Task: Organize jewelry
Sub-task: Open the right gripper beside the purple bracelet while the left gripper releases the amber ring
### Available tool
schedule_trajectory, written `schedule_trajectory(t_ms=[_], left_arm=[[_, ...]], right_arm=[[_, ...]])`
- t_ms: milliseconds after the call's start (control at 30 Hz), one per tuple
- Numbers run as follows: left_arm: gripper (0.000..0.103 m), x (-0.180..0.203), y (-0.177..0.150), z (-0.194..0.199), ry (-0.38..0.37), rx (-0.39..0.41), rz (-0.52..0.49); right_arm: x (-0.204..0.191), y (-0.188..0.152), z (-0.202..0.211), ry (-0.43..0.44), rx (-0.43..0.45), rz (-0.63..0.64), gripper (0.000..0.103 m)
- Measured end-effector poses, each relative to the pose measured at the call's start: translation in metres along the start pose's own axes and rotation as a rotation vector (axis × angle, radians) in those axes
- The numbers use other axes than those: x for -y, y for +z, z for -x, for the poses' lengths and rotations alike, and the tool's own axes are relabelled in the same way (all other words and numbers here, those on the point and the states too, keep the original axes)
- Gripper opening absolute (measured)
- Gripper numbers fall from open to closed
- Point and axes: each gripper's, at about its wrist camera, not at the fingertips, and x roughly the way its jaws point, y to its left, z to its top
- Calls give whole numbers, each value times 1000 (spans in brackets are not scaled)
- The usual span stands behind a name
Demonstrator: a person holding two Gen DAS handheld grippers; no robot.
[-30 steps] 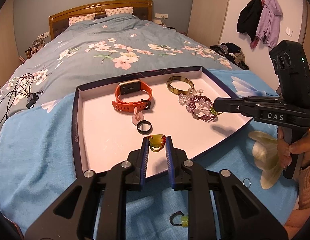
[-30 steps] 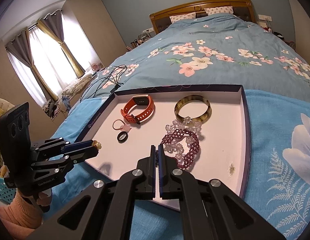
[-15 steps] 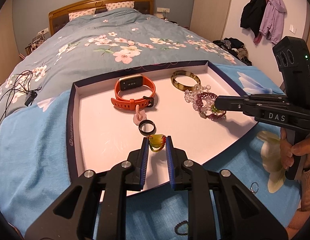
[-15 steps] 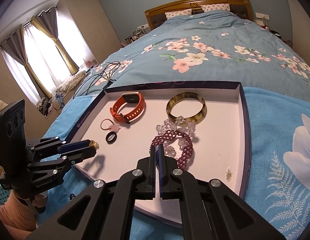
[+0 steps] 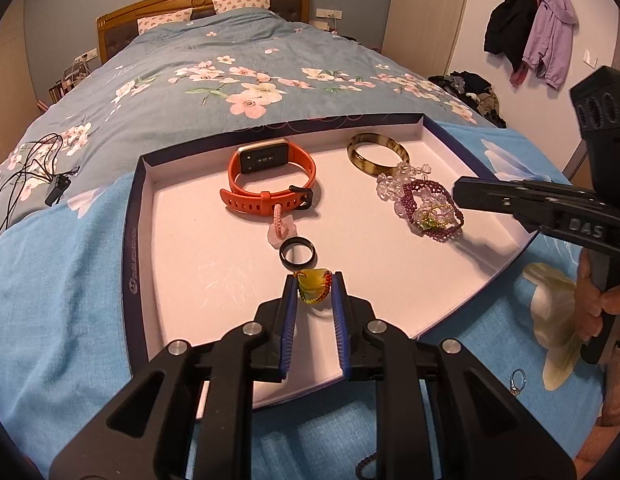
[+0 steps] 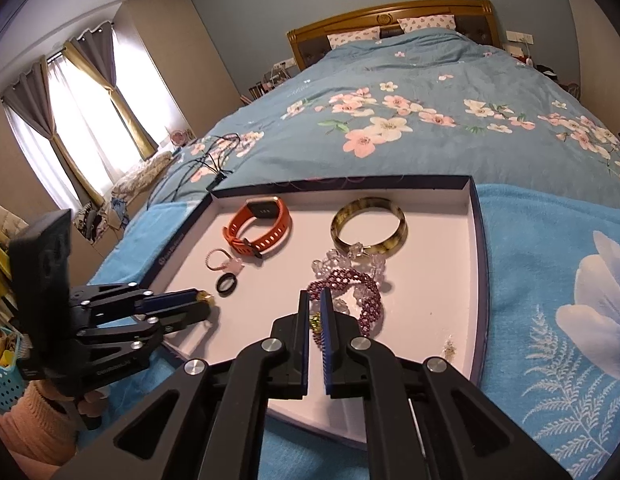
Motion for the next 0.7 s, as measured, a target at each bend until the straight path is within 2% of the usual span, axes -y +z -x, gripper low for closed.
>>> schedule_trajectory(t_ms=[300, 367, 533, 700], left_arm=[[19, -3, 5, -11, -2, -11, 16], [23, -4, 6, -11, -7, -9, 23], [29, -8, 6, 4, -2, 40, 40], [35, -5, 0, 35, 19, 107, 17]], right_arm=[[-11, -8, 18, 41, 16, 22, 18], [-14, -11, 22, 48, 19, 27, 20], [-21, -21, 37, 62, 26, 48, 25], [-28, -38, 49, 65, 10, 82, 34]])
